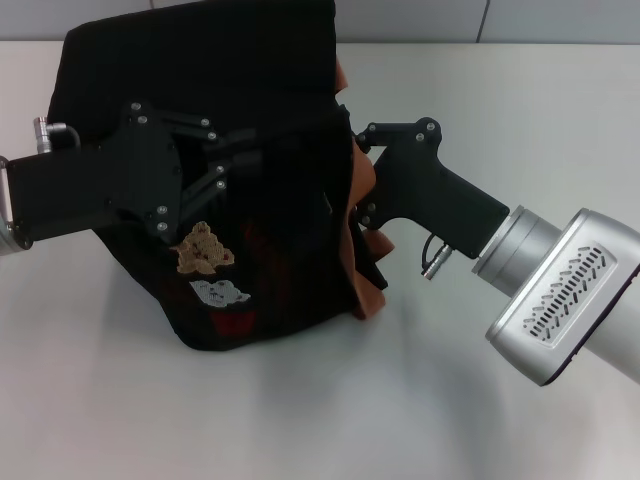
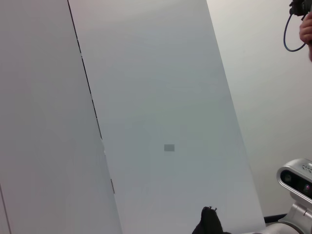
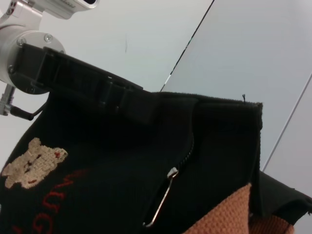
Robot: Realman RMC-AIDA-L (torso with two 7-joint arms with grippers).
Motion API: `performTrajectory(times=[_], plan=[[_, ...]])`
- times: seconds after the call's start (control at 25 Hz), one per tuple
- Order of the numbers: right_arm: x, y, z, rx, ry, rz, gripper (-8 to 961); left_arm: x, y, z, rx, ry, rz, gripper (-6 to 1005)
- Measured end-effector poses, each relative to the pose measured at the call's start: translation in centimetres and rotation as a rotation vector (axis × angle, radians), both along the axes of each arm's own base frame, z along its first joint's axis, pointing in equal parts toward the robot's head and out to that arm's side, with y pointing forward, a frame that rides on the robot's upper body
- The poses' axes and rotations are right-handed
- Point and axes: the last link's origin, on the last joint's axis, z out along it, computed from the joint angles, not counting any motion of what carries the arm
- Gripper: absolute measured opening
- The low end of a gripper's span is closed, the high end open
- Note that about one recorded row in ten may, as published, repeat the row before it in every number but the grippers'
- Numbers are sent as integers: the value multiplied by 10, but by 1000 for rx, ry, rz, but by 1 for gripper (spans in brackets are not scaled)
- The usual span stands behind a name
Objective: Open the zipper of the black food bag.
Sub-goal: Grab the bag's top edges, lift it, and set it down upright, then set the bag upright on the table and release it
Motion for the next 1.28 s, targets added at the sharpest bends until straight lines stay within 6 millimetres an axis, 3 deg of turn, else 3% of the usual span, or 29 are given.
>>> performTrajectory(times=[0.24,0.6,0.96,1.28], plan=[[5,2,0,4,-21,-17,-2,-5,-4,4,33,-45,29,99],[27,9,2,26,-83,-113,-1,-25,-17,22,134,-115,102,99],[60,10,22,127,-64,-254,0,-42,-25,35,204,-166,171,99],[56,8,25,131,-24,-241,54,-44,-25,34,203,-167,177,95]])
